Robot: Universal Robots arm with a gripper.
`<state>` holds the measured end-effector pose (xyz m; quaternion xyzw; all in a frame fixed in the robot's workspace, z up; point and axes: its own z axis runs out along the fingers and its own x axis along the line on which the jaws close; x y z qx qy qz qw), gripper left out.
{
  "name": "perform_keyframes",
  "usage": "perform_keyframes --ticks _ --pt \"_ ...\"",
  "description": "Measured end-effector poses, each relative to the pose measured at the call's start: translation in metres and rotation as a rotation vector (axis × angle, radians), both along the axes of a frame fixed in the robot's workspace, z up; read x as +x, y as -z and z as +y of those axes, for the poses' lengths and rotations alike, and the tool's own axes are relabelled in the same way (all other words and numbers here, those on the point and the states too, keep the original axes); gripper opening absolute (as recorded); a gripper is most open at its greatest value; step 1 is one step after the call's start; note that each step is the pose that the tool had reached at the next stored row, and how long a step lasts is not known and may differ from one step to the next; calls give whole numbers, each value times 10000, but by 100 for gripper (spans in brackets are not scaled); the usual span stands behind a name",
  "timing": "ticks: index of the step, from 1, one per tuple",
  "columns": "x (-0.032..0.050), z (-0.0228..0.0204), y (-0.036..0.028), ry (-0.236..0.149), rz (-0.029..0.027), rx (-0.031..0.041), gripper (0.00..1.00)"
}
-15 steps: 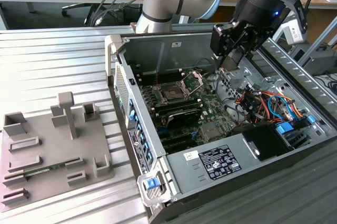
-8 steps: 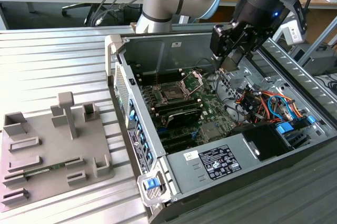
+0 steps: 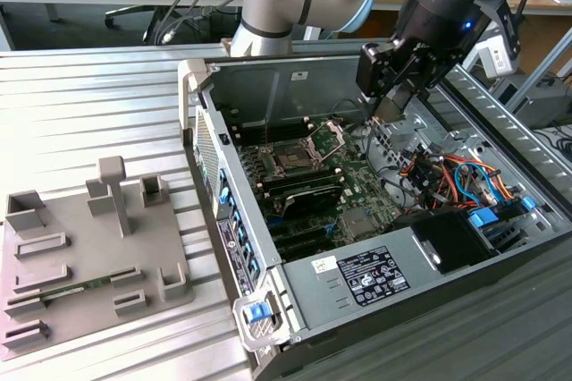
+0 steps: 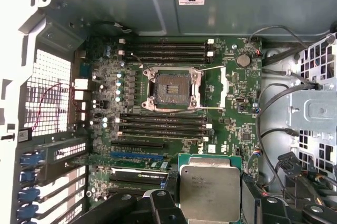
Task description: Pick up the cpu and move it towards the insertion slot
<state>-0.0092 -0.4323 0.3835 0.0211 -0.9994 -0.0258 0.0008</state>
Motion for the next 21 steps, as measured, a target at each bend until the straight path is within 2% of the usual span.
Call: perform_keyframes --ticks 21 --pt "0 0 40 0 0 0 55"
